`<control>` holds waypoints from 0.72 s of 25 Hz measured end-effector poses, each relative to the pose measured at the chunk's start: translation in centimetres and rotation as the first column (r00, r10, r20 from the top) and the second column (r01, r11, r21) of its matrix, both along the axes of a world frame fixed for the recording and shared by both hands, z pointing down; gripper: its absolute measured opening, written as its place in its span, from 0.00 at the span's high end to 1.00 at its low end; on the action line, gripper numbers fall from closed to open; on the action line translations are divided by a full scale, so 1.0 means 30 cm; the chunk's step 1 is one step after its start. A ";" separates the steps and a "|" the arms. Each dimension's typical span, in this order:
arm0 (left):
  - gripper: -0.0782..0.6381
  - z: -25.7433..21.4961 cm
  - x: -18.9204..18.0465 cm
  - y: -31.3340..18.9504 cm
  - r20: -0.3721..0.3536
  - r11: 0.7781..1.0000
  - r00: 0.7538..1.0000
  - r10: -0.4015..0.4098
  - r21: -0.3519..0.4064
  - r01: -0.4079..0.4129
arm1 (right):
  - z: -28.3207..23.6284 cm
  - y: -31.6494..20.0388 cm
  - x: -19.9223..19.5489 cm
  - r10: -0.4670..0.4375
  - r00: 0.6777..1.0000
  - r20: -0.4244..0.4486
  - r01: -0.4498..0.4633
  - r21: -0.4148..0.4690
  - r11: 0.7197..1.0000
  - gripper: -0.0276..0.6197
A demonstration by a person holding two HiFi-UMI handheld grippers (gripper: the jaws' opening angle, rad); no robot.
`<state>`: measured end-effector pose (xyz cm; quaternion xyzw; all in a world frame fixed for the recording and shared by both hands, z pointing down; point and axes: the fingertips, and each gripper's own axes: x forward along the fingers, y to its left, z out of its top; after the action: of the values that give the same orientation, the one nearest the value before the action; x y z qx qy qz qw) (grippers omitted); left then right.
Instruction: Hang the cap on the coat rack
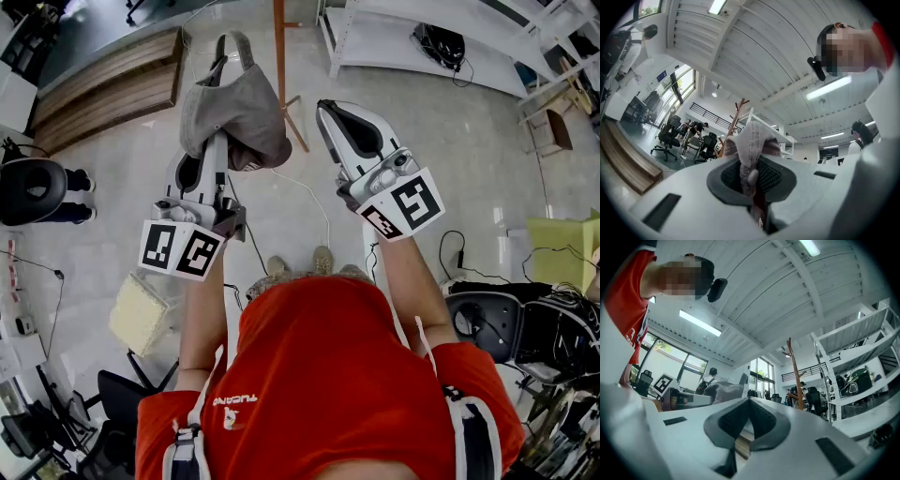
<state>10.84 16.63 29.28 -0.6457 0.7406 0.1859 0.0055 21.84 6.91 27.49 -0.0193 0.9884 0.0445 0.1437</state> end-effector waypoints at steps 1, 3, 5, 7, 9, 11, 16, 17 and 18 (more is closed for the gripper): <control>0.85 -0.002 -0.001 -0.002 0.001 1.000 1.000 0.003 0.000 -0.003 | -0.003 -0.001 -0.002 -0.001 1.000 0.001 0.001 0.000 1.000 0.92; 0.85 -0.005 -0.006 -0.004 0.002 1.000 1.000 0.006 0.002 -0.006 | -0.007 0.002 -0.008 -0.007 1.000 0.002 0.007 -0.002 1.000 0.92; 0.85 -0.008 -0.015 0.000 0.001 1.000 1.000 0.007 0.005 -0.007 | -0.008 0.009 -0.016 -0.016 1.000 0.004 0.016 -0.007 1.000 0.92; 0.85 -0.009 -0.024 0.008 0.003 1.000 1.000 0.007 0.008 -0.007 | -0.006 0.014 -0.023 -0.016 1.000 0.007 0.016 -0.015 1.000 0.92; 0.85 -0.009 -0.038 0.021 0.007 1.000 1.000 0.007 0.011 -0.007 | -0.002 0.018 -0.034 -0.009 1.000 0.011 0.009 -0.024 1.000 0.92; 0.85 -0.007 -0.075 0.045 0.010 1.000 1.000 0.007 0.013 -0.007 | -0.001 0.030 -0.069 -0.002 1.000 0.014 0.003 -0.033 0.999 0.92; 0.85 0.000 -0.190 0.120 0.020 1.000 1.000 0.014 0.009 -0.014 | 0.006 0.085 -0.166 0.007 1.000 0.005 -0.007 -0.032 0.999 0.92; 0.85 -0.001 -0.213 0.127 0.025 1.000 1.000 0.015 0.008 -0.015 | 0.007 0.091 -0.180 0.010 1.000 0.002 -0.010 -0.031 0.999 0.92; 0.85 -0.003 -0.238 0.130 0.027 1.000 1.000 0.015 0.009 -0.015 | 0.009 0.095 -0.193 0.012 1.000 -0.001 -0.012 -0.029 0.999 0.92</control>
<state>3.72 20.53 29.20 -0.6537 0.7347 0.1807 0.0169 16.05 9.75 27.76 -0.0275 0.9889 0.0310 0.1426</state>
